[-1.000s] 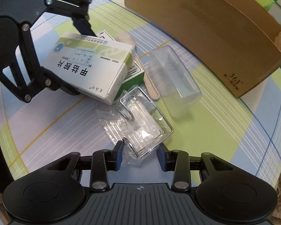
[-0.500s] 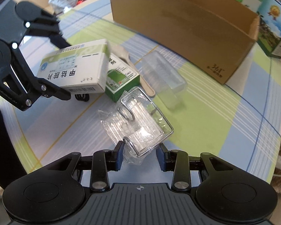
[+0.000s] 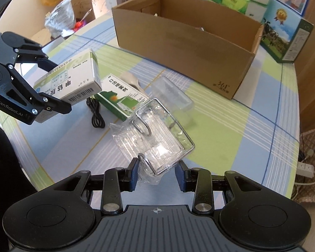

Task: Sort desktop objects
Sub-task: 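Lift and carry the medicine box and clear tray over the cardboard box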

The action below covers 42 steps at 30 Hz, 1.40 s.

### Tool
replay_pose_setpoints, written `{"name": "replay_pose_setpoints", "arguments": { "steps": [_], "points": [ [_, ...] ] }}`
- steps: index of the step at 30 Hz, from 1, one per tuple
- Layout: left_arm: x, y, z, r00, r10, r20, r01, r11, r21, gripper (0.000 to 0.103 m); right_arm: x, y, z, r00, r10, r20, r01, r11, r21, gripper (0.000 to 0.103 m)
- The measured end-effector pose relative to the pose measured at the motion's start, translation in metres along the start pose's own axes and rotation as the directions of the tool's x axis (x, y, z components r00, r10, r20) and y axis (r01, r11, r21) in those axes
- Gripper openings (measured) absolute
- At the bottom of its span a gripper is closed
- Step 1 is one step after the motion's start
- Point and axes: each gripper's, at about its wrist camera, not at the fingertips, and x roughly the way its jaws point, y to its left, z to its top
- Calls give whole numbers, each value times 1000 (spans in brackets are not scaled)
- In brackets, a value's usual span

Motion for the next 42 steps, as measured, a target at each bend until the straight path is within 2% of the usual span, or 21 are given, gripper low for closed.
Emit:
{"name": "replay_pose_setpoints", "arguments": {
  "steps": [14,27,42],
  "points": [
    [-31,0,-11,998,43,51,-36,991,-129,70,-27,10,1,997,-50,56,44,993,112,34],
    [-41,0,-19,996,67,59,-56,983,-172,70,-36,12,-5,995,-63,83,48,984,171,34],
    [-43,0,-14,994,89,64,-76,980,-185,70,-40,5,-7,992,-86,93,65,977,205,34]
  ]
}}
